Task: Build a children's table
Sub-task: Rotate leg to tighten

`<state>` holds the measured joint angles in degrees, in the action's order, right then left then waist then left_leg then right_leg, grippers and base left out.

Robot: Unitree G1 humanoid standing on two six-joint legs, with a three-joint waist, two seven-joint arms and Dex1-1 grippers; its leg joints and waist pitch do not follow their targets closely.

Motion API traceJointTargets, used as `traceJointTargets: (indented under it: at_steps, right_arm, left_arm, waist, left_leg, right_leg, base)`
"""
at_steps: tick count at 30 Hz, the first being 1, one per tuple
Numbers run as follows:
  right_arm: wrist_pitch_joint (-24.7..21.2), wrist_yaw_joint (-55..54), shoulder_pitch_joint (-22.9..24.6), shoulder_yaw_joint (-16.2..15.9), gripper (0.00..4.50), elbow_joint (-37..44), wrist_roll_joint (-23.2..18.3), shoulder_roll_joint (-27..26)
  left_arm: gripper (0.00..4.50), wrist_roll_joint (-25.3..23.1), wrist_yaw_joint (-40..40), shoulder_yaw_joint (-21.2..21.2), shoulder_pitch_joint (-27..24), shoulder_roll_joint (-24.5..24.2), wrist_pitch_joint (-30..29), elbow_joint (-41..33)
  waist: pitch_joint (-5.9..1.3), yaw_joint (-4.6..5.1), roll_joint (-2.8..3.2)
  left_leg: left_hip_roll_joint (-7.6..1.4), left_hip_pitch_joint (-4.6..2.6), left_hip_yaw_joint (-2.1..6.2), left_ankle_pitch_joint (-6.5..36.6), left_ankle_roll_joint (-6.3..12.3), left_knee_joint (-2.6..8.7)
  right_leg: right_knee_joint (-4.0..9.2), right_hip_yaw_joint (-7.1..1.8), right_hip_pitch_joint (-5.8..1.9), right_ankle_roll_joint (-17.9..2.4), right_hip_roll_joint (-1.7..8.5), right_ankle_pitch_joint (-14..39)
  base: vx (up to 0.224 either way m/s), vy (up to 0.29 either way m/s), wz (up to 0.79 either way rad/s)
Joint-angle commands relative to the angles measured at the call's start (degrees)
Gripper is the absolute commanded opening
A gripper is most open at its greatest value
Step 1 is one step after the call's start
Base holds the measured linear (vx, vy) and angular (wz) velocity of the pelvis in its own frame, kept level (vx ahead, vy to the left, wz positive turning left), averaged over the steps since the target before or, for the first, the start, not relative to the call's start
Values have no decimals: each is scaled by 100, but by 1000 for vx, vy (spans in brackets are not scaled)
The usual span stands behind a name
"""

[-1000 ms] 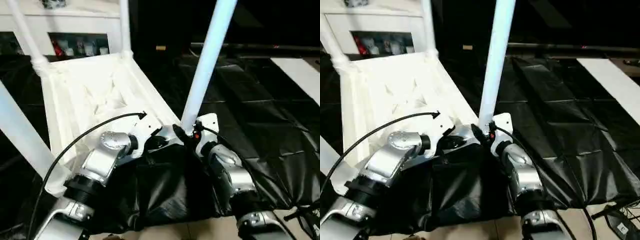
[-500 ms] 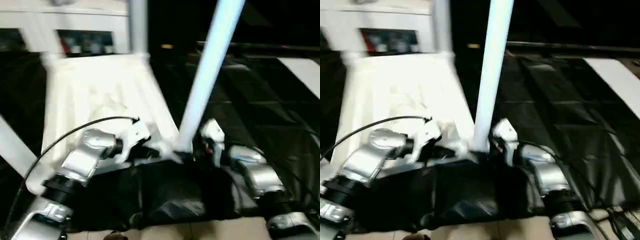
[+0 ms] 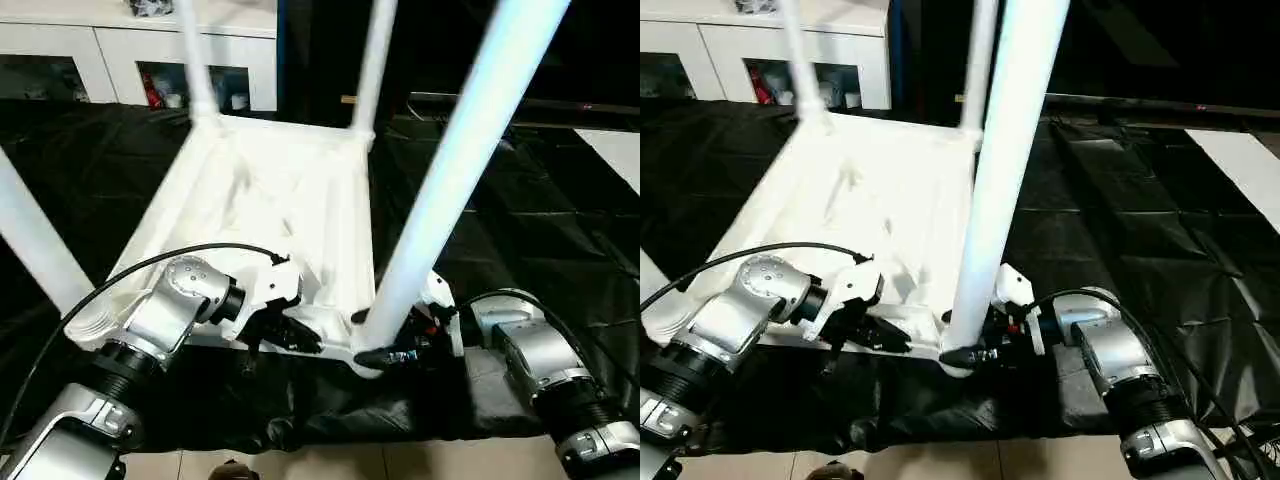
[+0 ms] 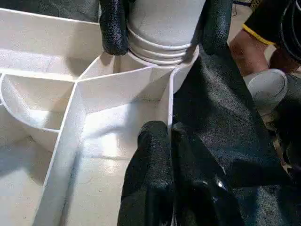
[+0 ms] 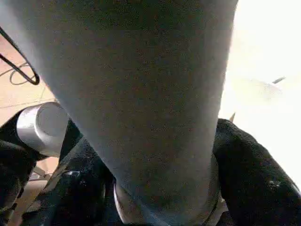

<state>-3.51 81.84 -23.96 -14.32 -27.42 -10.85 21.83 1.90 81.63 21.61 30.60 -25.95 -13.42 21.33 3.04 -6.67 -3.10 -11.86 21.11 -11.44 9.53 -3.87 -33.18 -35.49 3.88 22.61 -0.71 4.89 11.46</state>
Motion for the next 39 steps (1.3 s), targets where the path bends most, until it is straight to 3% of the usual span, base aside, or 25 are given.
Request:
traceJointTargets:
  at_steps: [1,8,14,16,17,22,25,26,30,31,32,39]
  right_arm:
    - [7,285,40,-300,274,38,-4,-100]
    - [-15,-26,25,-153,270,-89,-72,-295]
    - [20,-1609,-135,465,269,-611,-61,-895]
    - [28,-1818,-147,501,268,-672,-29,-977]
    - [84,-2223,-182,549,268,-814,69,-1116]
    - [152,-3696,-302,811,267,-1258,332,-1619]
    - [146,-4829,-393,1010,267,-1539,471,-2010]
    - [171,-5299,-444,1029,267,-1660,560,-2175]
    - [290,-5486,-464,1007,267,-1688,589,-2351]
    - [322,-5472,-457,1000,320,-1665,594,-2357]
    - [393,-5373,-427,988,333,-1569,568,-2380]
    - [595,-4887,-364,794,374,-1354,665,-2107]
  left_arm:
    - [0,10,-162,8,150,73,37,37]
    - [0,22,-339,-92,89,113,53,22]
    - [0,34,-1061,-379,20,336,-224,-91]
    - [0,-2,-1199,-395,18,385,-272,-97]
    - [0,-83,-1449,-406,29,482,-370,-97]
    - [0,-272,-2341,-507,93,902,-758,-123]
    - [0,-412,-2984,-533,147,1240,-1000,-125]
    - [0,-485,-3295,-538,162,1439,-1125,-157]
    - [0,-498,-3368,-457,113,1609,-1197,-270]
    - [0,-495,-3340,-440,107,1610,-1182,-280]
    - [0,-478,-3227,-380,84,1596,-1110,-318]
    - [0,-363,-2612,-248,30,1305,-785,-394]
  waist:
    - [-362,3,2]
    - [-351,10,-15]
    - [-323,106,-27]
    - [-325,167,-38]
    - [-324,187,1]
    - [-328,232,11]
    - [-326,270,42]
    - [-337,264,84]
    - [-340,284,65]
    - [-347,280,66]
    - [-351,279,67]
    - [-368,277,90]
  left_leg:
    - [-198,-91,84,1104,203,359]
    - [-194,-87,85,1195,169,362]
    - [-188,-92,138,1606,-102,410]
    - [-180,-59,151,1587,-124,420]
    - [-183,-62,151,1594,-145,426]
    - [-160,-105,147,1729,-161,403]
    - [-168,-100,144,1685,-227,421]
    - [-158,-117,147,1734,-215,414]
    - [-150,-97,132,1743,-150,408]
    - [-150,-88,133,1699,-118,409]
    - [-151,-85,125,1652,-87,404]
    - [-152,-64,126,1422,-17,403]
  right_leg:
    - [383,-265,-240,-1254,355,840]
    - [411,-267,-232,-1189,362,1098]
    - [484,-265,-200,-955,389,1986]
    - [486,-257,-220,-889,380,2018]
    - [489,-262,-208,-896,376,1953]
    - [522,-264,-179,-907,375,2088]
    - [503,-272,-164,-949,354,1838]
    - [500,-269,-163,-959,350,1799]
    - [507,-279,-170,-931,334,1636]
    - [495,-279,-182,-932,329,1538]
    - [490,-281,-180,-939,324,1418]
    - [434,-269,-220,-1071,312,863]
  base:
    - [0,0,0]
    - [0,0,0]
    - [0,0,0]
    - [0,0,0]
    - [0,0,0]
    - [0,0,0]
    - [0,0,0]
    - [0,0,0]
    - [0,0,0]
    - [0,0,0]
    - [0,0,0]
    - [0,0,0]
